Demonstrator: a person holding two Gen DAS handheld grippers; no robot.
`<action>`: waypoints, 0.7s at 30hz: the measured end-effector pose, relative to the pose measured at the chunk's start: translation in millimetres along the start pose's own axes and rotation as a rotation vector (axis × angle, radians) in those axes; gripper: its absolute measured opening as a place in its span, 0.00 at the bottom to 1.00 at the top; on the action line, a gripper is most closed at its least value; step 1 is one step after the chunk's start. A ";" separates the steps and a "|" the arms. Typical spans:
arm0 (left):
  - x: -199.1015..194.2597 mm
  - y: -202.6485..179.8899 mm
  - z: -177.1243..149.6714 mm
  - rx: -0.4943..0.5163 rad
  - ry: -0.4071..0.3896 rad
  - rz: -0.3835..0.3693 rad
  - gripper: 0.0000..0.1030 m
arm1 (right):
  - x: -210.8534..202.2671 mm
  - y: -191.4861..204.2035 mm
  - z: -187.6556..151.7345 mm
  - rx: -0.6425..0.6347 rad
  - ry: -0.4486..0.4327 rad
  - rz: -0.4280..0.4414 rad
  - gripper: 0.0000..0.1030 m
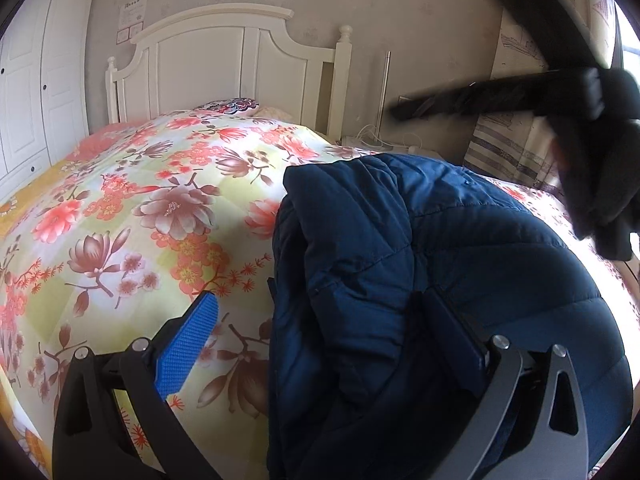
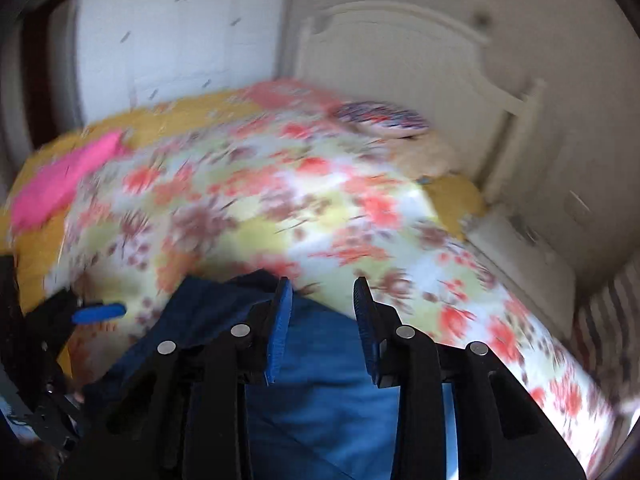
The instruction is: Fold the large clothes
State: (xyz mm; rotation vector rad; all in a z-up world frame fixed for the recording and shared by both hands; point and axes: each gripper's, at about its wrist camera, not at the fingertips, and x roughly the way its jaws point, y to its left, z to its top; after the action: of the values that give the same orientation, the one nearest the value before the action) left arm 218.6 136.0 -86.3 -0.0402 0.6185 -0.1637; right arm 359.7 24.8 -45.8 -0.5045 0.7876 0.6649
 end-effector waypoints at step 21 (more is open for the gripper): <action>2.2 3.6 -1.9 -0.023 0.021 0.009 0.98 | -40.1 -20.5 -130.2 0.293 -0.141 -0.093 0.37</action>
State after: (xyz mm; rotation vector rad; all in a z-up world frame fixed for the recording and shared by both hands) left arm 219.8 139.2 -89.4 -0.0582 0.6418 -0.1480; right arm 291.2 -86.1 -90.5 -0.2230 0.7094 0.4827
